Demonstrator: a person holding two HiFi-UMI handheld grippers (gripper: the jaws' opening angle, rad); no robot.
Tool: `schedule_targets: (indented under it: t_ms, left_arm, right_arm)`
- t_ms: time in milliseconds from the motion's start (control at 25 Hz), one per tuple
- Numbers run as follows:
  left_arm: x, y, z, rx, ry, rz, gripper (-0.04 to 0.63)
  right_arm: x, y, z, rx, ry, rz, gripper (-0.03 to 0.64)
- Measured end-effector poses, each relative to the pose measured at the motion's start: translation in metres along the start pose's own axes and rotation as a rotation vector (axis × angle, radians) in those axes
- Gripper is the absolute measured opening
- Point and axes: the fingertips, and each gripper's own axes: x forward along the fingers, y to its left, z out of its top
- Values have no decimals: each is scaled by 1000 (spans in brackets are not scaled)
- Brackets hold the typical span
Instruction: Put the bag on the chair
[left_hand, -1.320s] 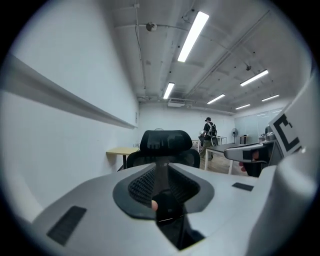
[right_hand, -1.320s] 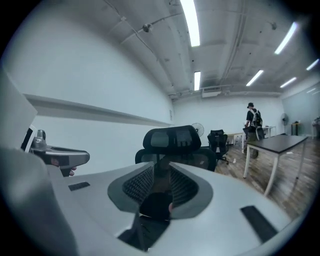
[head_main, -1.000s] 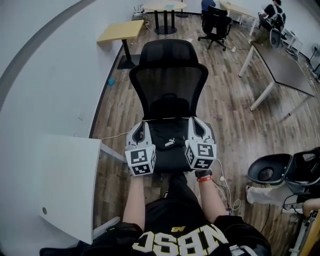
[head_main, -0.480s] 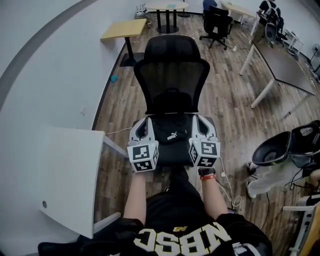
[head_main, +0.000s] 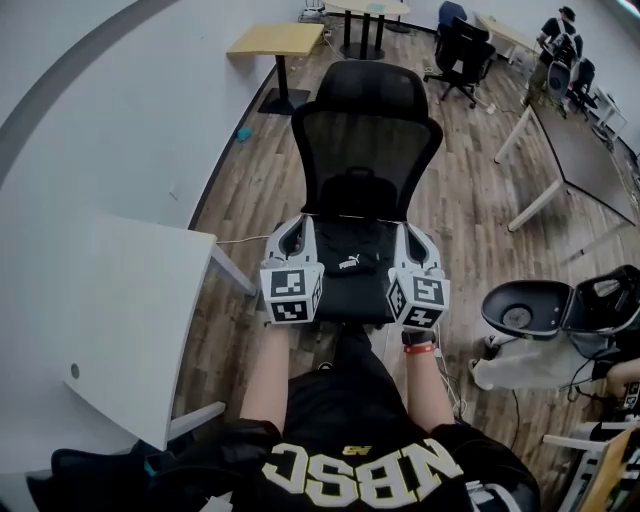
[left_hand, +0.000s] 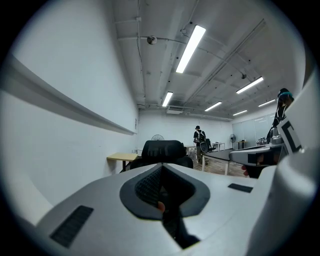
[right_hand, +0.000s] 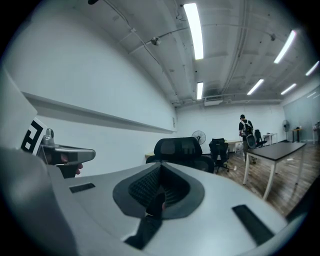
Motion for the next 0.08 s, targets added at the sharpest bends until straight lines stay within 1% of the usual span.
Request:
schedule_targets:
  t_ms: [80]
  left_arm:
    - [1,2,1,-2,-3,-5,14]
  right_arm:
    - [3,4,-1,0,0,9,9]
